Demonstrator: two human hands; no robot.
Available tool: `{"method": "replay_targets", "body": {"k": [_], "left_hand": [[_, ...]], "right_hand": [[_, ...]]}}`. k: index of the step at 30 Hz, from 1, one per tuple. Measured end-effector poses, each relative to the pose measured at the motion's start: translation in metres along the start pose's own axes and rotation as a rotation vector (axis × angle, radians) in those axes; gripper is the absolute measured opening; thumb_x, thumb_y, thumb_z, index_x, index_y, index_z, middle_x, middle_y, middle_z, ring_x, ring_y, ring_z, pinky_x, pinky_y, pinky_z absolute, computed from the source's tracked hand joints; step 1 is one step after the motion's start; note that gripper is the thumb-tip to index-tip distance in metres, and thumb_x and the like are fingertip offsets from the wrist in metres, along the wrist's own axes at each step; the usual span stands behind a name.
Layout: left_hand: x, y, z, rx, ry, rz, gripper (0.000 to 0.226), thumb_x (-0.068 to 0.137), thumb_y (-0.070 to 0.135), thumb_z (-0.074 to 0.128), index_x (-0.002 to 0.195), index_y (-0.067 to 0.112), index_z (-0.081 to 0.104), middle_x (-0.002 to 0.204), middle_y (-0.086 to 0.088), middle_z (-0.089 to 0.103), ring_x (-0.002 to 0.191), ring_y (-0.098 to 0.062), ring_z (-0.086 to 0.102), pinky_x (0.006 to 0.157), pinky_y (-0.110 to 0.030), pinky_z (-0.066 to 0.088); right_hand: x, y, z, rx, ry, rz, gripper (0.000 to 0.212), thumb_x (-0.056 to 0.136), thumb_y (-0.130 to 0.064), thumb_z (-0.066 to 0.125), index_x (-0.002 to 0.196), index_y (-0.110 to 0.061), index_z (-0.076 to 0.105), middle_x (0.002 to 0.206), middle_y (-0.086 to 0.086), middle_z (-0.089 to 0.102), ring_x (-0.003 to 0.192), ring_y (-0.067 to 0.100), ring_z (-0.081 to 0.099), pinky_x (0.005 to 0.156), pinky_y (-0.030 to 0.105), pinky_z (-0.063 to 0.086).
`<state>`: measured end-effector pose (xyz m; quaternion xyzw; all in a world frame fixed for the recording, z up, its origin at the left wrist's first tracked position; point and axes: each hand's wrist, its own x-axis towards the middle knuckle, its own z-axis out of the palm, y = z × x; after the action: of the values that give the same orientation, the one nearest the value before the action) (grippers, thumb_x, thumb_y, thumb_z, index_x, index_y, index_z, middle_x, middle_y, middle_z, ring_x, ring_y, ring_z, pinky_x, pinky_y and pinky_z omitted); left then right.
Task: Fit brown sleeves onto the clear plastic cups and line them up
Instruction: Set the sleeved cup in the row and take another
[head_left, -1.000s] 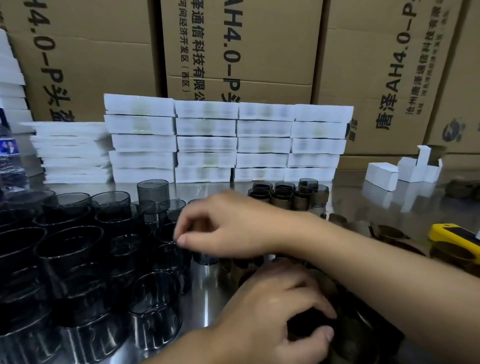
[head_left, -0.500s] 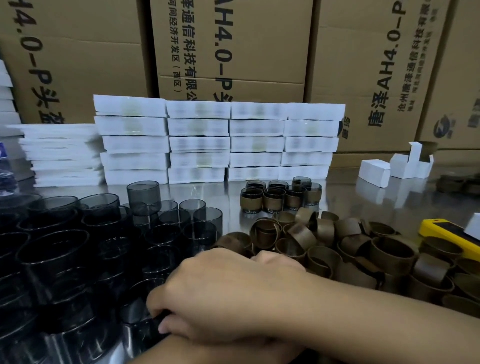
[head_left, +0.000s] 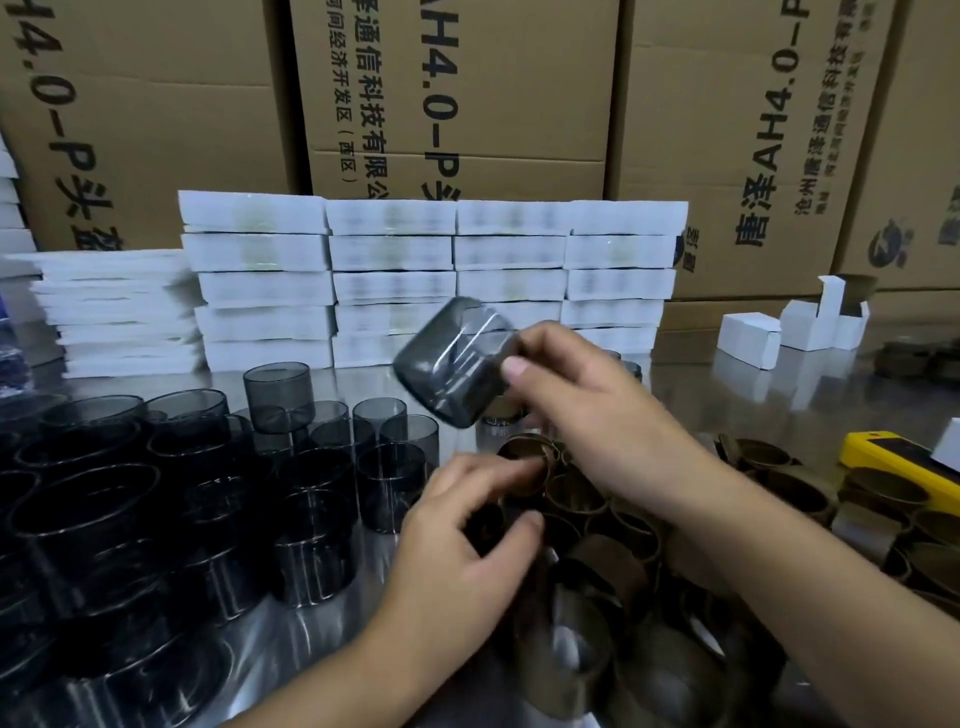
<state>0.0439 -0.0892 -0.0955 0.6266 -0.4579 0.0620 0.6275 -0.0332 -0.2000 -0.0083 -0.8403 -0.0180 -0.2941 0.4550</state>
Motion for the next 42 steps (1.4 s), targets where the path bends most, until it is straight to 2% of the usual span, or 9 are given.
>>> {"method": "replay_targets", "body": {"k": [3, 7, 14, 18, 23, 26, 30, 39, 42], "left_hand": [[-0.002, -0.002, 0.004, -0.225, 0.162, -0.099, 0.035, 0.085, -0.006, 0.065, 0.101, 0.026, 0.067, 0.094, 0.003, 0.072, 0.092, -0.002, 0.067, 0.079, -0.012, 0.049], [0.005, -0.008, -0.002, -0.332, 0.301, -0.146, 0.043, 0.081, 0.004, 0.07, 0.111, 0.031, 0.057, 0.1, 0.01, 0.071, 0.096, -0.005, 0.066, 0.083, -0.026, 0.053], [0.006, -0.013, -0.008, -0.489, 0.026, -0.233, 0.076, 0.054, 0.037, 0.082, 0.125, 0.042, 0.056, 0.121, 0.004, 0.068, 0.113, -0.015, 0.064, 0.082, -0.021, 0.053], [0.005, -0.012, -0.006, -0.423, -0.032, -0.249, 0.053, 0.048, 0.043, 0.087, 0.099, 0.036, 0.072, 0.096, -0.005, 0.074, 0.091, -0.019, 0.069, 0.074, -0.024, 0.054], [0.004, -0.017, -0.005, -0.471, 0.061, -0.348, 0.038, 0.05, 0.036, 0.084, 0.083, 0.021, 0.072, 0.096, -0.018, 0.072, 0.09, -0.033, 0.069, 0.077, -0.038, 0.056], [0.006, -0.017, -0.006, -0.586, 0.105, -0.412, 0.036, 0.052, 0.033, 0.084, 0.081, 0.017, 0.07, 0.099, -0.019, 0.071, 0.096, -0.037, 0.069, 0.072, -0.034, 0.058], [0.01, -0.013, -0.006, -0.703, 0.155, -0.499, 0.07, 0.056, 0.038, 0.077, 0.112, -0.001, 0.061, 0.105, -0.025, 0.07, 0.093, -0.037, 0.071, 0.061, -0.026, 0.058], [0.006, -0.01, -0.001, -0.65, 0.104, -0.422, 0.039, 0.056, 0.037, 0.076, 0.092, 0.024, 0.076, 0.097, -0.016, 0.074, 0.093, -0.028, 0.072, 0.065, -0.026, 0.057], [0.005, -0.008, -0.001, -0.663, 0.132, -0.412, 0.059, 0.056, 0.036, 0.075, 0.107, 0.008, 0.068, 0.097, -0.017, 0.074, 0.093, -0.03, 0.072, 0.065, -0.025, 0.057]], "right_hand": [[0.003, 0.022, -0.019, 0.29, 0.034, 0.143, 0.016, 0.098, -0.013, 0.044, 0.087, -0.013, 0.056, 0.077, 0.006, 0.058, 0.07, 0.013, 0.059, 0.064, 0.025, 0.05], [-0.001, 0.037, -0.03, 0.286, 0.058, 0.169, 0.02, 0.097, -0.012, 0.044, 0.082, -0.014, 0.057, 0.068, -0.01, 0.065, 0.061, 0.003, 0.06, 0.054, 0.018, 0.047], [-0.013, 0.043, -0.022, 0.526, -0.25, 0.267, 0.014, 0.08, -0.023, 0.057, 0.072, -0.013, 0.061, 0.06, 0.002, 0.054, 0.063, 0.018, 0.055, 0.055, 0.026, 0.048], [-0.014, 0.043, -0.02, 0.003, -0.23, 0.187, 0.023, 0.093, -0.044, 0.045, 0.092, -0.026, 0.059, 0.062, -0.008, 0.059, 0.062, 0.006, 0.055, 0.061, 0.027, 0.046], [-0.016, 0.042, -0.044, -0.58, -0.3, 0.183, 0.062, 0.054, -0.09, 0.042, 0.097, -0.045, 0.048, 0.075, -0.013, 0.062, 0.065, -0.008, 0.054, 0.058, 0.021, 0.04], [-0.02, 0.043, -0.053, -0.64, -0.469, 0.264, 0.069, 0.045, -0.087, 0.055, 0.101, -0.049, 0.045, 0.078, -0.018, 0.063, 0.067, -0.008, 0.056, 0.06, 0.019, 0.042], [-0.022, 0.045, -0.051, -0.642, -0.621, 0.269, 0.051, 0.058, -0.065, 0.067, 0.101, -0.05, 0.047, 0.085, -0.031, 0.059, 0.068, -0.01, 0.057, 0.056, 0.015, 0.043], [-0.01, 0.049, -0.047, -0.309, -0.174, 0.218, 0.026, 0.062, -0.05, 0.059, 0.079, -0.032, 0.069, 0.071, -0.015, 0.07, 0.064, 0.001, 0.063, 0.07, 0.025, 0.05], [-0.008, 0.052, -0.046, -0.202, -0.142, 0.24, 0.031, 0.062, -0.053, 0.059, 0.077, -0.028, 0.071, 0.07, -0.01, 0.071, 0.063, 0.008, 0.064, 0.072, 0.032, 0.051]]}}
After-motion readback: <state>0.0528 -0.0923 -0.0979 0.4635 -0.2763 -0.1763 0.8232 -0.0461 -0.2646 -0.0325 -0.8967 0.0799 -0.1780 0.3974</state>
